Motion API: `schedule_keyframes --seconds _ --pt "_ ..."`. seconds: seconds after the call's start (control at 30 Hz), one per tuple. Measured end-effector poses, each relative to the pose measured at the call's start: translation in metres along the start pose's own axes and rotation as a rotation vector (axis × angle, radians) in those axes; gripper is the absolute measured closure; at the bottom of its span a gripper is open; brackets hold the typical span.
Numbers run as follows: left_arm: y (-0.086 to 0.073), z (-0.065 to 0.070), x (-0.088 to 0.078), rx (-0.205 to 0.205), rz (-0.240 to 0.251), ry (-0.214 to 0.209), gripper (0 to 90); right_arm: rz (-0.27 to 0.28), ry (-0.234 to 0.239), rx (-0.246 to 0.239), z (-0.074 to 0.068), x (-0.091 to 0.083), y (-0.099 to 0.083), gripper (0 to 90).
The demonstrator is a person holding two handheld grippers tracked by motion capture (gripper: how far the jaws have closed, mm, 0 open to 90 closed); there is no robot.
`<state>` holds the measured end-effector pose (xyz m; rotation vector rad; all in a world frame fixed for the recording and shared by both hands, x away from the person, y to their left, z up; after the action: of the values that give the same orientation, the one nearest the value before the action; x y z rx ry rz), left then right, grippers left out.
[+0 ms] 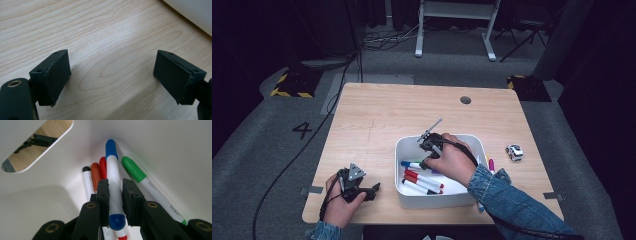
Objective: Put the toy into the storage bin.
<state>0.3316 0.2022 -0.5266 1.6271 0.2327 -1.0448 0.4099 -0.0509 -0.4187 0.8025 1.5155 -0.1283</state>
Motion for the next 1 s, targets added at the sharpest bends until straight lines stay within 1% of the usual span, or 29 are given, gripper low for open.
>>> schedule_keyframes --seconds 0.03,0.07,0.13,0.23,0.3,0.33,0.37,0.4,0.43,0.47,0.5,0.57,0.6,0.67,0.7,0.8,0.83,0.87,0.9,0.93,0.97,1.0 --pt "0.000 0.000 0.000 -0.001 0.000 0.000 14.3 0.003 0.004 -0.013 0.001 0.002 0.000 76.2" --pt "0.000 0.000 0.000 0.000 0.000 0.000 14.3 -0.004 0.008 -0.004 0.001 0.005 0.000 76.2" --pt "0.000 0.000 0.000 0.002 -0.002 0.001 14.3 -0.027 -0.007 -0.016 0.003 0.007 0.000 76.1" --pt "0.000 0.000 0.000 0.005 -0.003 0.003 14.3 -0.041 -0.005 -0.008 0.004 0.010 -0.002 75.9" --pt "0.000 0.000 0.000 0.006 -0.004 0.003 14.3 -0.043 -0.009 -0.012 0.006 0.011 -0.004 75.2" --pt "0.000 0.000 0.000 0.004 -0.003 0.003 14.3 -0.044 -0.009 -0.009 0.006 0.011 -0.004 73.5" --pt "0.000 0.000 0.000 0.007 -0.004 0.003 14.3 -0.041 -0.023 -0.011 0.008 0.012 -0.005 68.3" --pt "0.000 0.000 0.000 0.004 -0.003 0.002 14.3 -0.032 -0.019 -0.007 0.008 0.012 -0.006 62.2" --pt "0.000 0.000 0.000 0.004 -0.003 -0.001 14.3 -0.008 -0.018 -0.007 0.009 0.012 -0.007 59.0" --pt "0.000 0.000 0.000 0.002 -0.003 -0.001 14.3 0.009 -0.024 -0.018 0.009 0.010 -0.007 58.9" --pt "0.000 0.000 0.000 0.001 -0.002 -0.001 14.3 0.016 -0.022 -0.025 0.009 0.008 -0.009 58.9" --pt "0.000 0.000 0.000 0.001 -0.002 -0.001 14.3 0.059 -0.005 -0.020 0.006 -0.001 -0.010 58.0" --pt "0.000 0.000 0.000 0.002 -0.003 -0.001 14.3 0.083 -0.006 -0.026 0.006 -0.006 -0.012 57.8" --pt "0.000 0.000 0.000 0.004 -0.003 0.001 14.3 0.128 -0.001 -0.028 0.005 -0.020 -0.016 57.2" --pt "0.000 0.000 0.000 0.005 -0.003 0.003 14.3 0.144 0.006 -0.024 0.004 -0.025 -0.018 57.1" --pt "0.000 0.000 0.000 0.005 -0.004 0.004 14.2 0.191 -0.003 -0.020 0.007 -0.045 -0.027 57.0" --pt "0.000 0.000 0.000 0.005 -0.004 0.004 14.2 0.191 -0.003 -0.020 0.007 -0.045 -0.027 57.0" --pt "0.000 0.000 0.000 0.011 -0.003 0.003 14.2 0.206 -0.006 -0.013 0.009 -0.051 -0.030 57.1" --pt "0.000 0.000 0.000 0.008 -0.002 0.002 14.2 0.234 -0.013 0.001 0.012 -0.066 -0.038 57.1" --pt "0.000 0.000 0.000 0.011 -0.004 0.004 14.2 0.241 -0.022 0.006 0.013 -0.070 -0.042 57.0" --pt "0.000 0.000 0.000 0.011 -0.004 0.002 14.2 0.252 -0.025 0.027 0.015 -0.078 -0.047 56.8" --pt "0.000 0.000 0.000 0.011 -0.004 0.002 14.2 0.252 -0.025 0.027 0.015 -0.078 -0.047 56.8"
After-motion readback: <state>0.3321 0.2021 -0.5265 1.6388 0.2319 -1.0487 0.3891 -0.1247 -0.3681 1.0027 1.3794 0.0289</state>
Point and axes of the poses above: each handheld gripper's, and its own axes: x roughly forward along the jaws, y roughly out of its top, z roughly to its right, the point moved 3 cm from there along x, roughly forward along the jaws, and after that the axes turned 1 degree about y, right-handed, at the moved point
